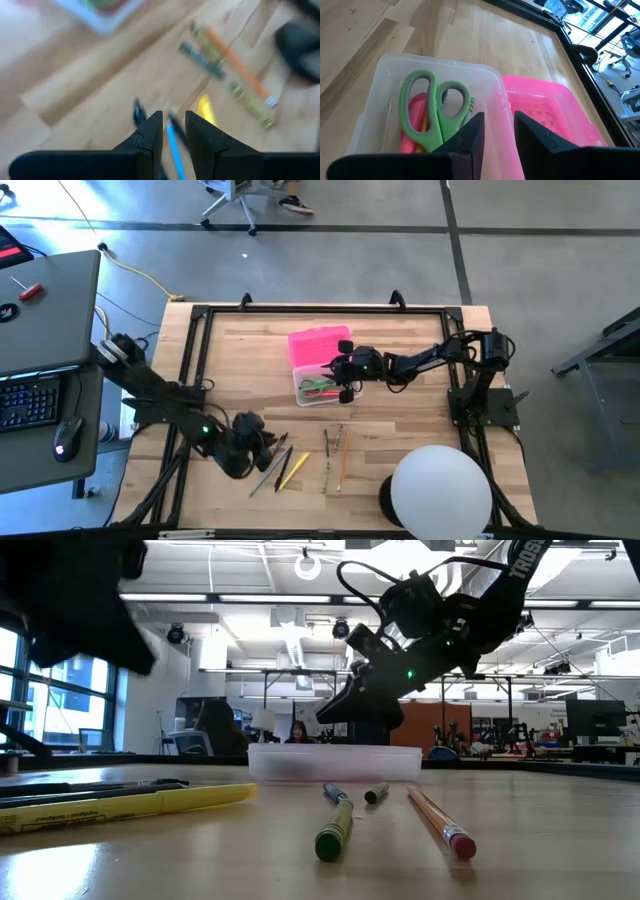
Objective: Pick & place school supplies into a supply box
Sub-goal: Put the right black pen into the pink supply box
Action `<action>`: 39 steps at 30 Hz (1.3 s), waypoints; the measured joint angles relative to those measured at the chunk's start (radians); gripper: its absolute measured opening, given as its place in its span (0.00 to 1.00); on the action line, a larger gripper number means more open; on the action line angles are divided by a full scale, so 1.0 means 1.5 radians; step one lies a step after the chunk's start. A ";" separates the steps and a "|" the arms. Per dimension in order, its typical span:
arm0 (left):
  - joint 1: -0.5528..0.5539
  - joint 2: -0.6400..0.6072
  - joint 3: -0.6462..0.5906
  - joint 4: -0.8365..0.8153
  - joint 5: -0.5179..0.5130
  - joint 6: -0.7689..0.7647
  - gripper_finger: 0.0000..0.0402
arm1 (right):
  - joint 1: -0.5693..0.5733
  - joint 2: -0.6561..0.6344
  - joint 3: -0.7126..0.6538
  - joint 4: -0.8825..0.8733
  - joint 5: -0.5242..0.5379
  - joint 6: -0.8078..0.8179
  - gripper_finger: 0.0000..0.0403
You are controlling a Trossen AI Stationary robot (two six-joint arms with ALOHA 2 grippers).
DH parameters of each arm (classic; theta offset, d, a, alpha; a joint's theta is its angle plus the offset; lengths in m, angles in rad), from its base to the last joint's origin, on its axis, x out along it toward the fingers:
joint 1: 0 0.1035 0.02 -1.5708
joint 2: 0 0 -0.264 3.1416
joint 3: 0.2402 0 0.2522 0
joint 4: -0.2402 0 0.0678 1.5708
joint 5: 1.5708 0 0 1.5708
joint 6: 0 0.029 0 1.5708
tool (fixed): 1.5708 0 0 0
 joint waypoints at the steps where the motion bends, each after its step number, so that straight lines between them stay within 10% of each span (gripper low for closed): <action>1: -0.003 0.021 0.000 0.007 0.012 -0.006 0.28 | 0.000 0.000 0.000 0.000 0.000 0.000 0.21; 20: -0.003 0.204 0.003 0.099 0.004 -0.058 0.28 | -0.001 0.000 0.000 -0.004 -0.001 0.017 0.21; 39: -0.002 0.196 0.031 0.093 -0.040 0.019 0.28 | -0.001 0.000 0.000 -0.004 -0.002 0.012 0.21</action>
